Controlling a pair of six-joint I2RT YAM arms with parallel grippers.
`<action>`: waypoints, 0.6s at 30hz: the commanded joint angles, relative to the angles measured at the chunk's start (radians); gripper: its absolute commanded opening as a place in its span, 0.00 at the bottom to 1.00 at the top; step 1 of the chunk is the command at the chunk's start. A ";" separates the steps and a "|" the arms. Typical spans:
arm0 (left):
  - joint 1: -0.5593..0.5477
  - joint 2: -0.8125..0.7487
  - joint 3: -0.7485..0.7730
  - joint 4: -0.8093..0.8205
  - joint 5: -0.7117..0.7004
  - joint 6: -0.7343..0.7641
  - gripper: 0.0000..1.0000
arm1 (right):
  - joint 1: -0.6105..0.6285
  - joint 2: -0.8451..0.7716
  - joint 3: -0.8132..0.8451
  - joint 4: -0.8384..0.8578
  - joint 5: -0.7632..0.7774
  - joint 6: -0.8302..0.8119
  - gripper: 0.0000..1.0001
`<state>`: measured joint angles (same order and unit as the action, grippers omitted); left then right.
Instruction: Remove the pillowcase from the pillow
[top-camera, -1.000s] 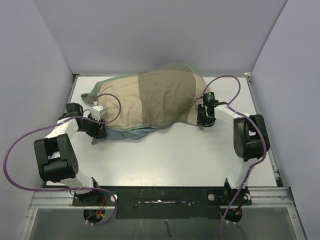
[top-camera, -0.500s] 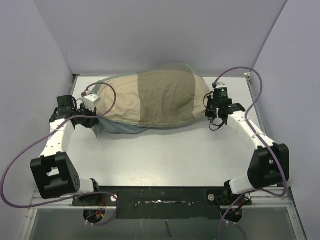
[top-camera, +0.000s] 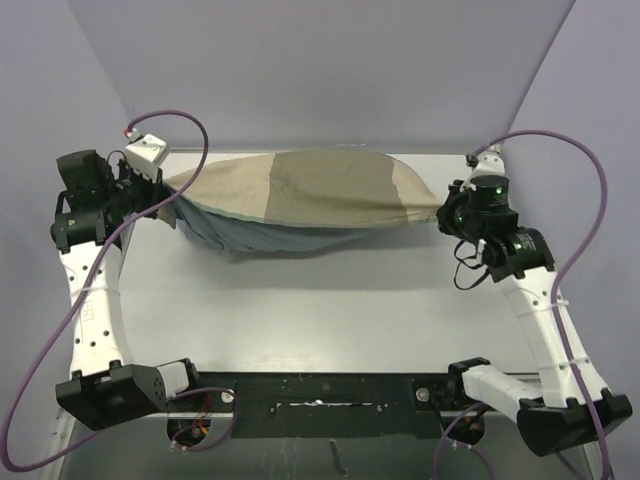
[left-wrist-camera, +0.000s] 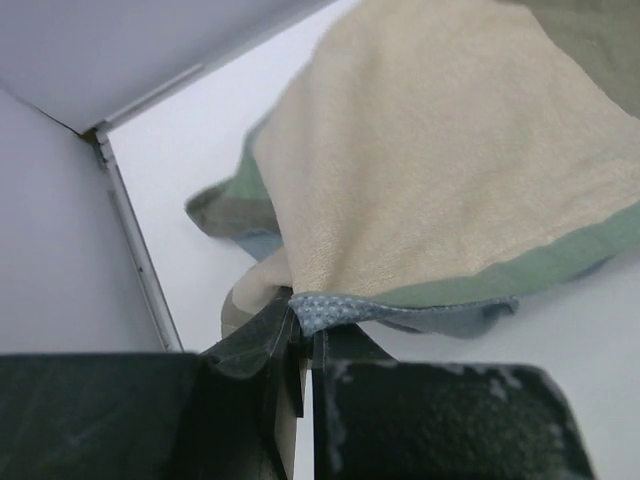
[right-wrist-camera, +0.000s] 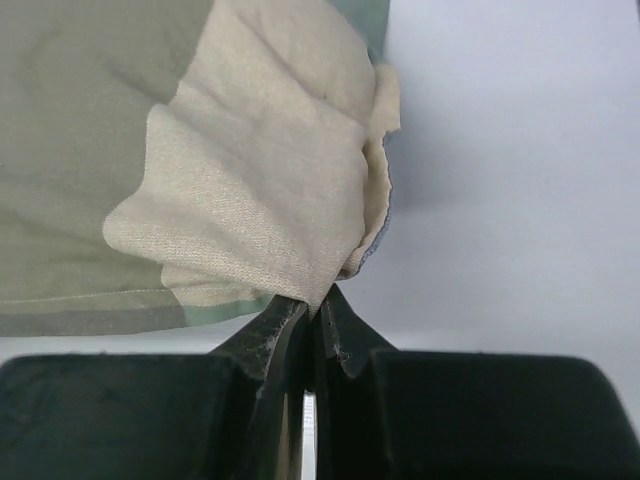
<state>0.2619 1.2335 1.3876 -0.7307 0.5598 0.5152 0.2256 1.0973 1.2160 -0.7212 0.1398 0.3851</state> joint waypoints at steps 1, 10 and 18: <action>0.025 -0.099 0.179 -0.014 0.035 -0.038 0.00 | 0.014 -0.130 0.147 -0.107 0.044 0.011 0.00; 0.031 -0.053 0.578 -0.141 0.146 -0.162 0.00 | 0.016 -0.148 0.537 -0.288 0.049 0.050 0.00; -0.112 0.132 0.702 -0.253 0.086 -0.242 0.00 | 0.004 0.123 0.643 -0.348 0.060 0.053 0.00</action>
<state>0.2745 1.2739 2.1410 -0.9550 0.7422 0.3138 0.2382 1.0416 1.8889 -1.0798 0.1844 0.4347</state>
